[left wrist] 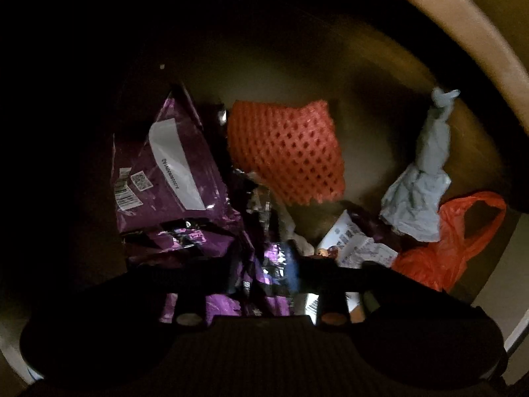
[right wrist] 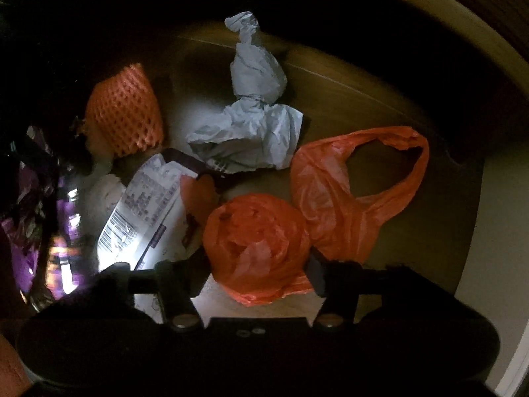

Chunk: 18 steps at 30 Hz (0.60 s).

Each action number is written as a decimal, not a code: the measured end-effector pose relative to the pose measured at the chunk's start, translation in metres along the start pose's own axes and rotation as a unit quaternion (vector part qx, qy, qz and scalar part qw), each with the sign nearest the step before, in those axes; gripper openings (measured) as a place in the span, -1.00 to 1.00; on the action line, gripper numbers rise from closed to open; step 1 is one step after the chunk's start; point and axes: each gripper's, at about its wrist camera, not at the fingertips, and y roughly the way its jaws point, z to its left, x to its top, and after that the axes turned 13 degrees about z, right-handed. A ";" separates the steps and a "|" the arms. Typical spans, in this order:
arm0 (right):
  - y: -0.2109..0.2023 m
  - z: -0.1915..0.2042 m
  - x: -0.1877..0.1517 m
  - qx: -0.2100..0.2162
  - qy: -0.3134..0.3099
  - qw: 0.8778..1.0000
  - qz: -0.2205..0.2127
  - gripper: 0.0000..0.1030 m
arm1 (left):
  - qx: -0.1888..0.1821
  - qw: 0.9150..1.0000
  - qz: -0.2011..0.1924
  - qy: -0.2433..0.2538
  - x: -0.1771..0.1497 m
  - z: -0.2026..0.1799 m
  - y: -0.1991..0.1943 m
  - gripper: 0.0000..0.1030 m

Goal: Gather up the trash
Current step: 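Close left tool on purple Lay's chip bag while right tool grasps red plastic bags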

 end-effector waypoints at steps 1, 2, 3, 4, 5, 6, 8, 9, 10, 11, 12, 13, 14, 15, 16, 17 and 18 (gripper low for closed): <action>-0.002 0.000 -0.001 -0.004 0.004 1.000 0.000 0.04 | 0.001 1.000 -0.003 0.004 -0.004 0.000 -0.004 -0.76; -0.006 0.001 -0.002 -0.004 0.011 1.000 0.000 0.01 | 0.000 1.000 -0.004 0.009 -0.008 0.000 -0.007 -0.79; -0.012 0.002 -0.003 -0.003 0.017 1.000 -0.002 -0.01 | -0.001 1.000 -0.006 0.012 -0.011 0.000 -0.010 -0.79; -0.019 0.001 -0.005 -0.002 0.025 1.000 -0.005 -0.01 | -0.004 1.000 -0.007 0.014 -0.015 0.002 -0.014 -0.79; -0.026 -0.001 -0.006 0.000 0.029 1.000 -0.008 -0.02 | -0.004 1.000 -0.008 0.016 -0.018 0.006 -0.018 -0.80; -0.034 -0.001 -0.008 0.003 0.033 0.999 -0.012 -0.02 | -0.006 1.000 -0.010 0.017 -0.021 0.011 -0.023 -0.80; -0.052 -0.002 -0.013 0.006 0.042 0.999 -0.020 -0.02 | -0.015 1.000 -0.016 0.018 -0.028 0.020 -0.035 -0.81; -0.061 -0.002 -0.016 0.007 0.047 0.999 -0.025 -0.03 | -0.017 1.000 -0.017 0.017 -0.033 0.025 -0.042 -0.82; -0.071 -0.003 -0.018 0.010 0.052 0.998 -0.029 -0.03 | -0.020 0.999 -0.018 0.019 -0.039 0.030 -0.049 -0.83; -0.082 -0.004 -0.021 0.014 0.059 0.998 -0.032 -0.03 | -0.023 0.999 -0.020 0.022 -0.045 0.034 -0.058 -0.84; -0.094 -0.004 -0.025 0.016 0.065 0.997 -0.036 -0.04 | -0.024 0.999 -0.023 0.027 -0.050 0.038 -0.065 -0.87; -0.104 -0.006 -0.028 0.018 0.071 0.997 -0.040 -0.04 | -0.022 0.999 -0.027 0.032 -0.056 0.041 -0.071 -0.88; -0.118 -0.006 -0.032 0.022 0.079 0.996 -0.043 -0.04 | -0.024 0.998 -0.032 0.039 -0.063 0.046 -0.081 -0.89; -0.130 -0.007 -0.036 0.024 0.087 0.995 -0.047 -0.04 | -0.025 0.998 -0.036 0.047 -0.071 0.051 -0.091 -0.89; -0.143 -0.006 -0.040 0.025 0.094 0.994 -0.052 -0.04 | -0.024 0.997 -0.041 0.054 -0.077 0.056 -0.100 -0.90; -0.157 -0.005 -0.044 0.029 0.101 0.993 -0.057 -0.05 | -0.022 0.997 -0.046 0.061 -0.083 0.061 -0.109 -0.91; -0.171 -0.005 -0.047 0.033 0.108 0.992 -0.060 -0.05 | -0.025 0.996 -0.051 0.066 -0.091 0.066 -0.119 -0.92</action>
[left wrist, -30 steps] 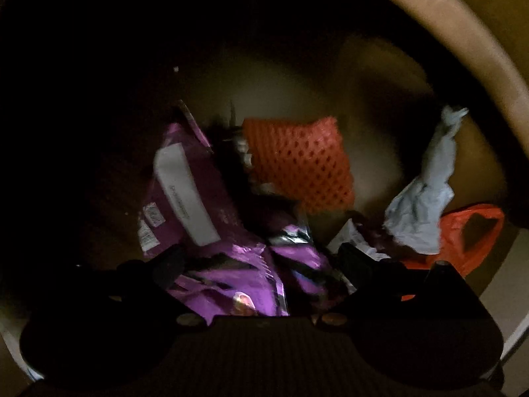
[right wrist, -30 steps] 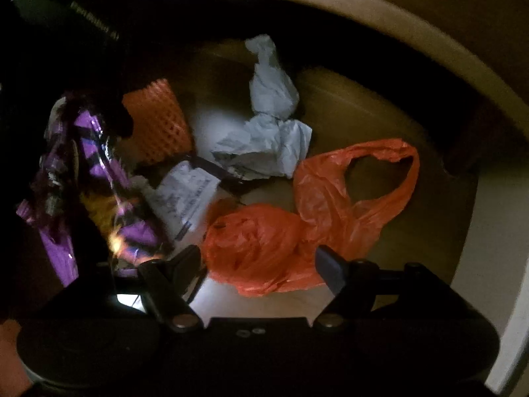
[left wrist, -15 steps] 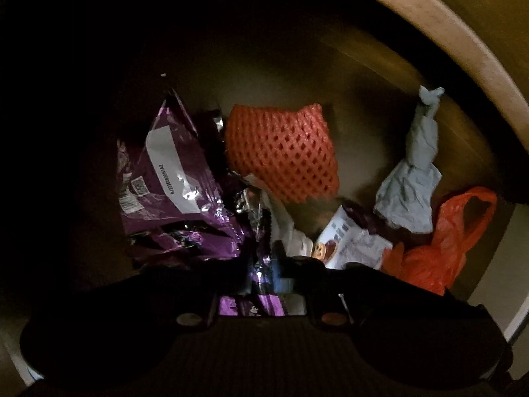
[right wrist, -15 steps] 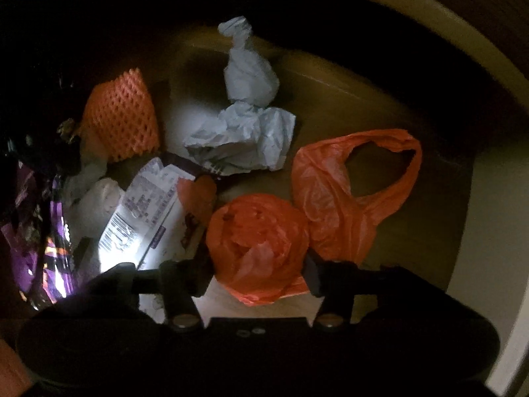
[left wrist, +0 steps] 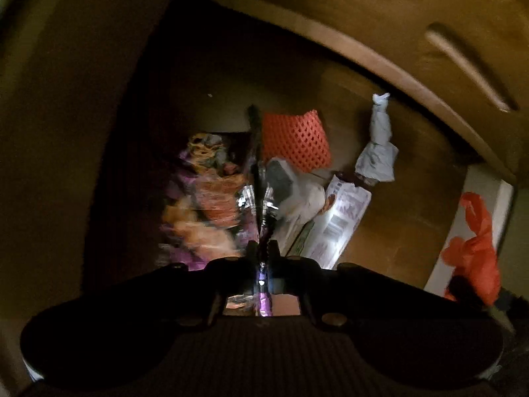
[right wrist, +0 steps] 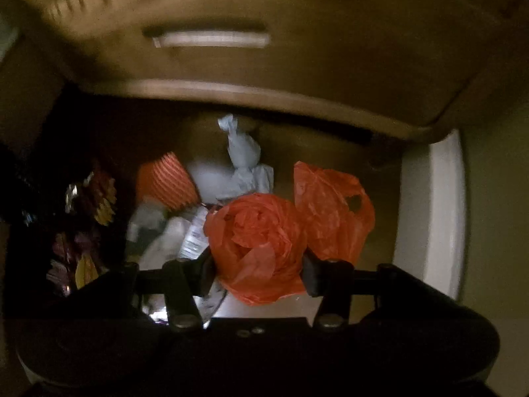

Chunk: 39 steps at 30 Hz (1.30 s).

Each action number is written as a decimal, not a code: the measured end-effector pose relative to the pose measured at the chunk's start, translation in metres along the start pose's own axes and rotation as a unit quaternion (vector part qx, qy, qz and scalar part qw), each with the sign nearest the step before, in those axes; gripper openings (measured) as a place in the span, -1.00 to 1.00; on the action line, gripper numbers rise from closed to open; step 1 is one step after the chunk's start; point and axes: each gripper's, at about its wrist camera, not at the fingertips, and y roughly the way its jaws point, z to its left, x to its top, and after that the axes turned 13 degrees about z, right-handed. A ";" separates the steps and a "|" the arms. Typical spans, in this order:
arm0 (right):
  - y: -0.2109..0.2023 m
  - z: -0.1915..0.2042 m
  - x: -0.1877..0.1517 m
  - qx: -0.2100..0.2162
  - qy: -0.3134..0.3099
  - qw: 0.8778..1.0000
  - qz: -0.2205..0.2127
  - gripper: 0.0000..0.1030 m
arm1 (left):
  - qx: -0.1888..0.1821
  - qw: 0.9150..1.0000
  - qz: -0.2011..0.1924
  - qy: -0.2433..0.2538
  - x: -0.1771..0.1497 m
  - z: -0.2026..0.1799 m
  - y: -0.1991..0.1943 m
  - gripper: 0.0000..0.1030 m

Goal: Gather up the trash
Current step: 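Close left tool on purple Lay's chip bag while right tool grasps red plastic bags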

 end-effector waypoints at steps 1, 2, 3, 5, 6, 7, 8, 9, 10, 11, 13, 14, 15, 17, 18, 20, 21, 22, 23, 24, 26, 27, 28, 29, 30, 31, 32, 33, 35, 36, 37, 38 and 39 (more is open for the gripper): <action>-0.014 0.001 -0.002 0.004 0.006 1.000 -0.003 -0.05 | -0.004 1.000 -0.003 0.003 -0.006 0.003 -0.007 -0.93; -0.030 0.002 -0.004 0.006 0.010 1.000 -0.008 -0.05 | -0.008 1.000 -0.007 0.006 -0.013 0.007 -0.019 -0.93; -0.041 0.005 -0.005 0.007 0.013 1.000 -0.012 -0.05 | -0.010 1.000 -0.013 0.010 -0.020 0.010 -0.031 -0.93; -0.069 0.010 -0.007 0.014 0.019 1.000 -0.020 -0.05 | -0.015 1.000 -0.022 0.015 -0.032 0.015 -0.055 -0.96; -0.083 0.012 -0.009 0.017 0.023 0.999 -0.024 -0.05 | -0.020 0.999 -0.026 0.016 -0.038 0.017 -0.069 -0.96; -0.098 0.014 -0.011 0.020 0.027 0.999 -0.028 -0.05 | -0.026 0.999 -0.031 0.020 -0.045 0.018 -0.081 -0.96; -0.115 0.017 -0.012 0.024 0.030 0.999 -0.032 -0.05 | -0.028 0.999 -0.040 0.025 -0.052 0.020 -0.097 -0.96; -0.129 0.020 -0.012 0.027 0.033 0.998 -0.036 -0.05 | -0.032 0.998 -0.047 0.033 -0.059 0.021 -0.114 -0.96; -0.148 0.023 -0.013 0.033 0.036 0.998 -0.041 -0.06 | -0.035 0.997 -0.054 0.042 -0.066 0.021 -0.130 -0.96; -0.160 0.027 -0.014 0.037 0.037 0.998 -0.045 -0.06 | -0.037 0.996 -0.062 0.052 -0.073 0.020 -0.145 -0.96; -0.191 0.036 -0.013 0.041 0.032 0.997 -0.054 -0.06 | -0.035 0.994 -0.075 0.075 -0.084 0.018 -0.171 -0.96; -0.206 0.042 -0.013 0.041 0.025 0.997 -0.060 -0.06 | -0.035 0.993 -0.080 0.083 -0.088 0.018 -0.181 -0.96; -0.218 0.046 -0.013 0.039 0.019 0.997 -0.063 -0.05 | -0.040 0.991 -0.084 0.097 -0.091 0.018 -0.189 -0.96; -0.235 0.051 -0.012 0.032 0.007 0.997 -0.067 -0.05 | -0.043 0.987 -0.089 0.126 -0.093 0.016 -0.196 -0.96; -0.240 0.053 -0.013 0.030 0.002 0.997 -0.070 -0.05 | -0.044 0.984 -0.090 0.145 -0.094 0.013 -0.195 -0.96; -0.239 0.054 -0.016 0.025 -0.004 0.997 -0.069 -0.05 | -0.048 0.979 -0.089 0.178 -0.091 0.003 -0.182 -0.96; -0.236 0.054 -0.018 0.024 -0.005 0.997 -0.068 -0.05 | -0.052 0.976 -0.086 0.191 -0.088 -0.001 -0.173 -0.95; -0.229 0.054 -0.021 0.023 -0.005 0.998 -0.066 -0.05 | -0.050 0.974 -0.085 0.202 -0.086 -0.005 -0.163 -0.95; -0.222 0.054 -0.024 0.022 -0.002 0.998 -0.061 -0.05 | -0.046 0.973 -0.087 0.211 -0.086 -0.010 -0.152 -0.93; -0.213 0.052 -0.027 0.023 0.001 0.998 -0.057 -0.05 | -0.043 0.971 -0.086 0.217 -0.086 -0.015 -0.140 -0.89; -0.191 0.046 -0.033 0.027 0.012 0.998 -0.048 -0.05 | -0.048 0.970 -0.076 0.224 -0.079 -0.021 -0.112 -0.69; -0.181 0.044 -0.035 0.029 0.016 0.998 -0.045 -0.05 | -0.052 0.971 -0.072 0.224 -0.078 -0.023 -0.097 -0.42; -0.167 0.041 -0.037 0.032 0.018 0.999 -0.040 -0.05 | -0.053 0.971 -0.071 0.222 -0.074 -0.027 -0.081 -0.07; -0.155 0.039 -0.039 0.032 0.019 0.999 -0.037 -0.05 | -0.049 0.972 -0.072 0.219 -0.070 -0.028 -0.066 0.11; -0.144 0.037 -0.041 0.032 0.020 0.999 -0.033 -0.05 | -0.048 0.972 -0.073 0.216 -0.069 -0.031 -0.056 0.34; -0.131 0.035 -0.043 0.032 0.022 0.999 -0.031 -0.05 | -0.045 0.973 -0.072 0.213 -0.065 -0.031 -0.042 0.40; -0.120 0.033 -0.044 0.033 0.024 0.999 -0.029 -0.05 | -0.040 0.974 -0.070 0.212 -0.062 -0.032 -0.031 0.40; -0.111 0.030 -0.045 0.035 0.028 0.999 -0.027 -0.05 | -0.036 0.975 -0.067 0.210 -0.056 -0.032 -0.018 0.40; -0.092 0.020 -0.050 0.041 0.035 0.998 -0.023 -0.05 | -0.034 0.976 -0.057 0.209 -0.045 -0.031 0.005 0.40; -0.083 0.018 -0.051 0.042 0.038 0.998 -0.020 -0.05 | -0.033 0.975 -0.051 0.212 -0.039 -0.032 0.017 0.40; -0.075 0.015 -0.052 0.042 0.039 0.998 -0.017 -0.05 | -0.032 0.975 -0.046 0.216 -0.033 -0.032 0.027 0.40; -0.065 0.014 -0.052 0.043 0.041 0.998 -0.012 -0.05 | -0.033 0.974 -0.036 0.222 -0.026 -0.033 0.039 0.40; -0.058 0.011 -0.053 0.045 0.042 0.998 -0.009 -0.05 | -0.036 0.973 -0.025 0.224 -0.021 -0.033 0.050 0.40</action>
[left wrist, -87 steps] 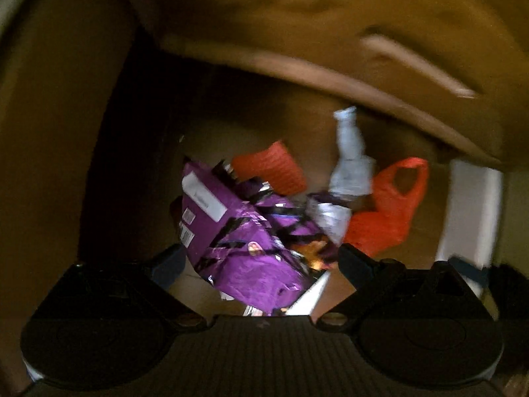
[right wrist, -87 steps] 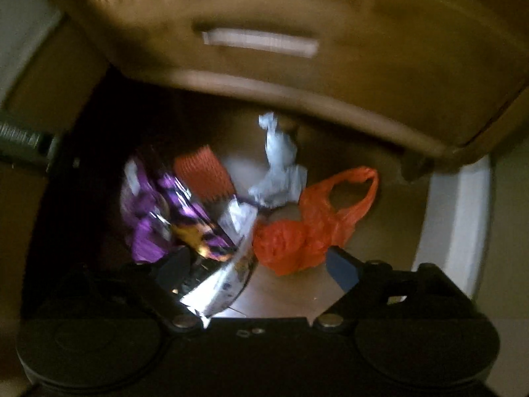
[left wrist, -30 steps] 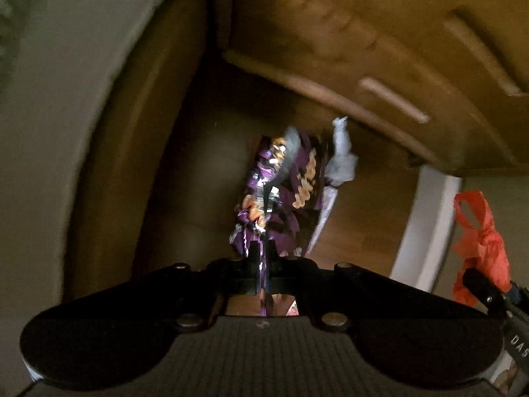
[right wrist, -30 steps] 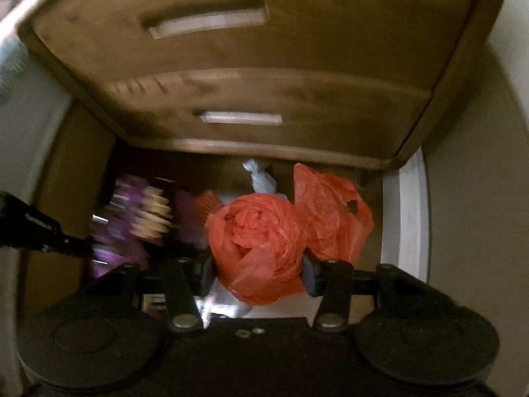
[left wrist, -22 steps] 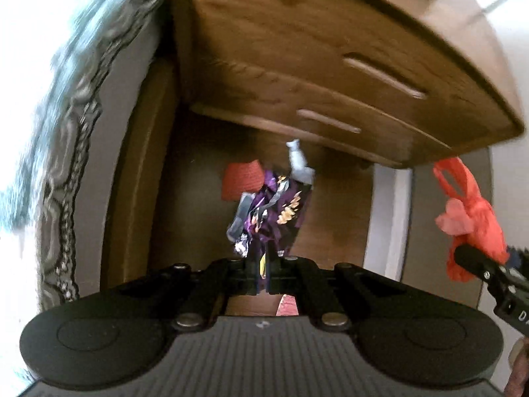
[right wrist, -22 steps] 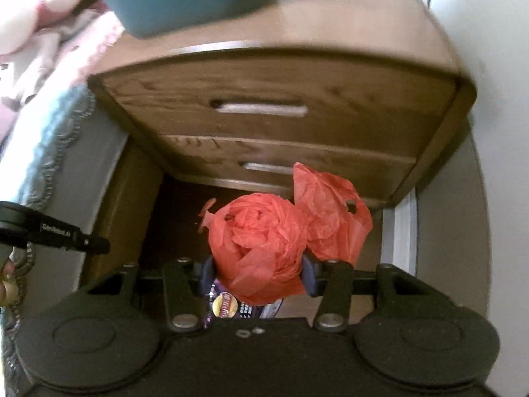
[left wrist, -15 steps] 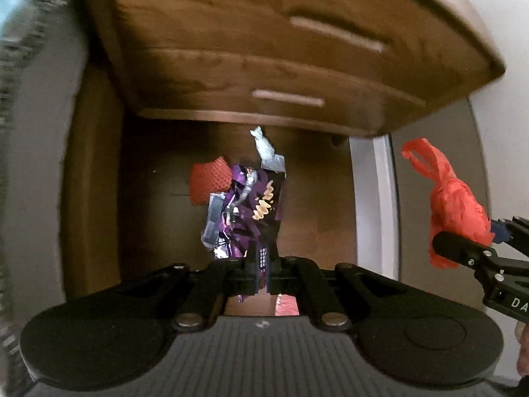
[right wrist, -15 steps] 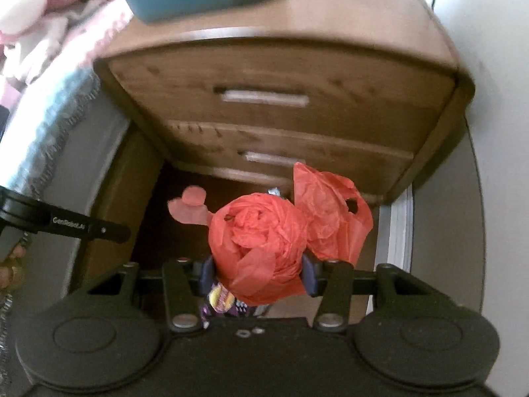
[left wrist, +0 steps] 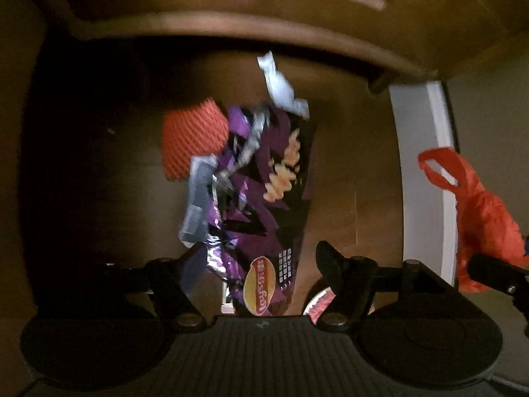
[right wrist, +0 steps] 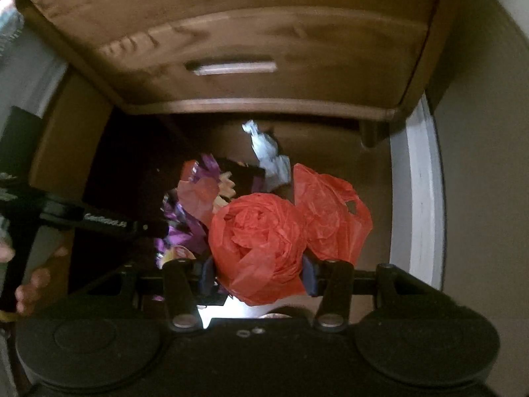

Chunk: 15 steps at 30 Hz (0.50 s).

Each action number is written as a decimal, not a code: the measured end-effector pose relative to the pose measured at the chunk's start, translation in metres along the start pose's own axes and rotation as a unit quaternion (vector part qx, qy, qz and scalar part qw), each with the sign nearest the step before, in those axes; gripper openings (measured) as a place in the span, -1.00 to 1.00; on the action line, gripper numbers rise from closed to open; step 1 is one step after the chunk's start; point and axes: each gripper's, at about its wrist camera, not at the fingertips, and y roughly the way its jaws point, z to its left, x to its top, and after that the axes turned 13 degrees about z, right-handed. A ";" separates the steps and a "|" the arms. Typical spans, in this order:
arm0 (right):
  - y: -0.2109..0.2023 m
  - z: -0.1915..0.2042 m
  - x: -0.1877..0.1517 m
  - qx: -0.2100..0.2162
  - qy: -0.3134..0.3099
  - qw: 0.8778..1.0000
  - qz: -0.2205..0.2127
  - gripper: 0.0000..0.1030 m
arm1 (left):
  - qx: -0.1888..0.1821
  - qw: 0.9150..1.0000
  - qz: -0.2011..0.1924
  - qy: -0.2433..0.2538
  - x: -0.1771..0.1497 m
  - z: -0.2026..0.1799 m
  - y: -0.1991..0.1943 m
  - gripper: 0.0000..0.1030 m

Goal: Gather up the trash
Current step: 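Close left tool on purple Lay's chip bag while right tool grasps red plastic bags, then lift chip bag and red bags with both tools up over the teal wastebasket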

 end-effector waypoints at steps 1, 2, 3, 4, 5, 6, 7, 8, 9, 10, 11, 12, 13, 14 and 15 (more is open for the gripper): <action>0.008 -0.003 0.000 0.002 0.001 1.000 0.003 -0.05 | -0.006 1.000 0.009 -0.001 0.004 0.003 0.011 0.40; 0.015 -0.005 0.000 0.005 0.000 1.000 0.006 -0.05 | -0.013 1.000 0.015 -0.001 0.006 0.005 0.017 0.39; 0.022 -0.007 0.000 0.007 -0.002 1.000 0.009 -0.05 | -0.020 1.000 0.018 0.000 0.007 0.007 0.024 0.39; 0.028 -0.008 0.000 0.008 -0.004 1.000 0.011 -0.05 | -0.025 0.999 0.024 0.000 0.009 0.008 0.029 0.38; 0.032 -0.009 -0.001 0.009 -0.005 1.000 0.012 -0.05 | -0.029 0.999 0.029 0.001 0.009 0.008 0.033 0.37; 0.035 -0.009 0.000 0.011 -0.006 1.000 0.013 -0.05 | -0.033 0.999 0.033 0.004 0.010 0.007 0.037 0.26; 0.038 -0.009 0.001 0.013 -0.005 1.000 0.014 -0.05 | -0.033 0.999 0.039 0.009 0.010 0.005 0.041 -0.04; 0.041 -0.010 0.001 0.015 -0.005 1.000 0.015 -0.05 | -0.027 0.998 0.046 0.012 0.010 0.002 0.045 -0.27; 0.043 -0.010 0.001 0.016 -0.005 1.000 0.016 -0.05 | -0.021 0.998 0.054 0.013 0.012 0.001 0.050 -0.61; 0.044 -0.010 0.001 0.016 -0.004 1.000 0.017 -0.05 | -0.014 0.998 0.060 0.012 0.012 -0.001 0.052 -0.65; 0.044 -0.011 0.001 0.016 -0.003 1.000 0.019 -0.05 | -0.007 0.998 0.057 0.012 0.010 -0.004 0.051 -0.68; 0.044 -0.011 0.002 0.016 -0.001 1.000 0.020 -0.05 | -0.002 0.998 0.056 0.011 0.009 -0.006 0.049 -0.74; 0.043 -0.012 0.002 0.017 0.002 1.000 0.021 -0.05 | -0.002 0.998 0.056 0.007 0.008 -0.008 0.046 -0.82; 0.041 -0.012 0.002 0.018 0.006 1.000 0.021 -0.05 | -0.003 0.999 0.054 0.001 0.007 -0.012 0.042 -0.85; 0.038 -0.013 0.003 0.018 0.009 1.000 0.021 -0.05 | -0.002 0.999 0.051 -0.003 0.006 -0.016 0.035 -0.90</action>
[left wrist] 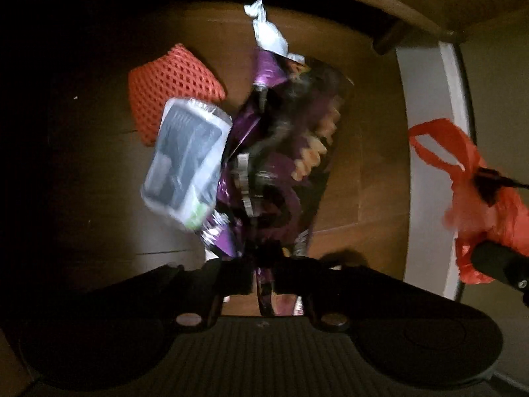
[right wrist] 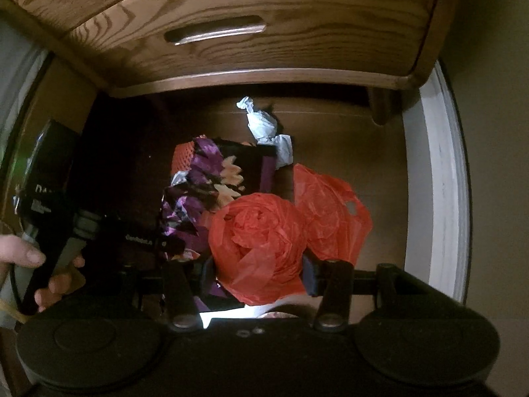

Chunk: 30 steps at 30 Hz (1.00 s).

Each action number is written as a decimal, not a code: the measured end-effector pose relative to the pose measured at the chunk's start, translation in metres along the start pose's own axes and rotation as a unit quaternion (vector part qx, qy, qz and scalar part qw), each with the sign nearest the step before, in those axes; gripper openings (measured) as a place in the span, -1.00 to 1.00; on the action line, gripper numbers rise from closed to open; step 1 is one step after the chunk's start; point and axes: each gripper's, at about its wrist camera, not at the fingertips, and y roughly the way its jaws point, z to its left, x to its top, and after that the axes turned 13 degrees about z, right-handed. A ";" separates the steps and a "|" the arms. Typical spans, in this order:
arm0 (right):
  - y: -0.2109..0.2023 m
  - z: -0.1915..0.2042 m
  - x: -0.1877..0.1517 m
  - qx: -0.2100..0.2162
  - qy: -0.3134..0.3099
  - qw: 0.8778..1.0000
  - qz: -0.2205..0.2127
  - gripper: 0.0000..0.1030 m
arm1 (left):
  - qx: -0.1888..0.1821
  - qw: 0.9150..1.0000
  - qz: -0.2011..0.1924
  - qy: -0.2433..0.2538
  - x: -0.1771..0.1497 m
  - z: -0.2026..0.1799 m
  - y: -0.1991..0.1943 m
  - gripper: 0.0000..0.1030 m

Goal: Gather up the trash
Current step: 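Lift chip bag and red bags with both tools up over the teal wastebasket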

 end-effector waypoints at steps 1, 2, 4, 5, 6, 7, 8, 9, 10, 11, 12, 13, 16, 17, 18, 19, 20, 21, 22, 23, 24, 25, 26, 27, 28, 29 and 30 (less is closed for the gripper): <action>-0.003 0.000 0.001 0.000 0.002 1.000 0.000 -0.05 | 0.002 1.000 -0.004 0.000 -0.003 -0.004 -0.008 -0.92; -0.008 -0.001 0.001 -0.001 0.005 1.000 -0.002 -0.05 | 0.010 1.000 -0.007 0.000 -0.007 -0.009 -0.017 -0.93; -0.022 0.001 0.003 -0.002 0.010 1.000 -0.006 -0.05 | 0.026 1.000 -0.012 0.004 -0.016 -0.018 -0.038 -0.95; -0.030 0.002 0.004 -0.002 0.013 1.000 -0.008 -0.05 | 0.033 0.999 -0.016 0.007 -0.021 -0.021 -0.048 -0.95; -0.038 0.004 0.004 -0.001 0.015 1.000 -0.011 -0.05 | 0.044 0.999 -0.020 0.011 -0.026 -0.025 -0.062 -0.95; -0.048 0.006 0.005 -0.001 0.016 1.000 -0.015 -0.05 | 0.054 0.998 -0.023 0.013 -0.031 -0.028 -0.074 -0.95; -0.061 0.010 0.006 -0.001 0.015 1.000 -0.019 -0.05 | 0.059 0.998 -0.027 0.014 -0.037 -0.030 -0.090 -0.95; -0.071 0.013 0.006 -0.002 0.013 1.000 -0.023 -0.05 | 0.062 0.998 -0.030 0.012 -0.041 -0.031 -0.103 -0.95; -0.085 0.017 0.006 -0.002 0.011 1.000 -0.027 -0.05 | 0.065 0.997 -0.033 0.009 -0.046 -0.032 -0.118 -0.95; -0.097 0.020 0.007 -0.002 0.010 0.999 -0.031 -0.05 | 0.068 0.997 -0.038 0.007 -0.051 -0.033 -0.135 -0.95; -0.110 0.023 0.008 -0.002 0.009 0.999 -0.035 -0.05 | 0.070 0.997 -0.045 0.005 -0.056 -0.034 -0.152 -0.95; -0.125 0.028 0.007 0.000 0.009 0.999 -0.040 -0.05 | 0.072 0.996 -0.051 0.003 -0.059 -0.035 -0.170 -0.95; -0.165 0.041 0.009 0.003 0.006 0.999 -0.052 -0.05 | 0.069 0.995 -0.072 -0.008 -0.072 -0.038 -0.224 -0.95; -0.180 0.047 0.008 0.003 0.002 0.998 -0.055 -0.05 | 0.067 0.994 -0.081 -0.011 -0.078 -0.040 -0.246 -0.95; -0.194 0.052 0.008 0.004 -0.002 0.998 -0.060 -0.05 | 0.065 0.994 -0.089 -0.013 -0.084 -0.041 -0.262 -0.95; -0.209 0.058 0.007 0.004 -0.007 0.998 -0.064 -0.05 | 0.063 0.993 -0.098 -0.014 -0.090 -0.043 -0.282 -0.95; -0.225 0.064 0.007 0.003 -0.012 0.998 -0.068 -0.05 | 0.060 0.992 -0.108 -0.014 -0.097 -0.045 -0.302 -0.95; -0.241 0.070 0.007 0.002 -0.016 0.997 -0.073 -0.05 | 0.057 0.992 -0.116 -0.013 -0.102 -0.046 -0.321 -0.95; -0.255 0.076 0.006 0.003 -0.020 0.997 -0.078 -0.05 | 0.054 0.991 -0.126 -0.013 -0.109 -0.048 -0.340 -0.95; -0.271 0.082 0.006 0.003 -0.024 0.996 -0.084 -0.05 | 0.049 0.990 -0.135 -0.013 -0.116 -0.050 -0.360 -0.95; -0.285 0.086 0.006 0.003 -0.027 0.996 -0.088 -0.05 | 0.042 0.989 -0.143 -0.014 -0.122 -0.050 -0.378 -0.95; -0.299 0.092 0.006 0.002 -0.031 0.995 -0.093 -0.05 | 0.036 0.987 -0.153 -0.014 -0.131 -0.052 -0.399 -0.95; -0.314 0.097 0.005 0.002 -0.034 0.995 -0.099 -0.05 | 0.033 0.986 -0.163 -0.013 -0.136 -0.055 -0.415 -0.95; -0.329 0.103 0.004 0.004 -0.037 0.994 -0.104 -0.05 | 0.029 0.984 -0.173 -0.010 -0.144 -0.056 -0.434 -0.95; -0.343 0.107 0.003 0.005 -0.040 0.993 -0.110 -0.05 | 0.024 0.982 -0.185 -0.008 -0.153 -0.058 -0.454 -0.95; -0.359 0.112 0.003 0.004 -0.044 0.992 -0.117 -0.05 | 0.019 0.980 -0.197 -0.007 -0.163 -0.059 -0.474 -0.95; -0.372 0.118 0.002 0.004 -0.047 0.991 -0.125 -0.05 | 0.014 0.978 -0.209 -0.005 -0.169 -0.062 -0.492 -0.95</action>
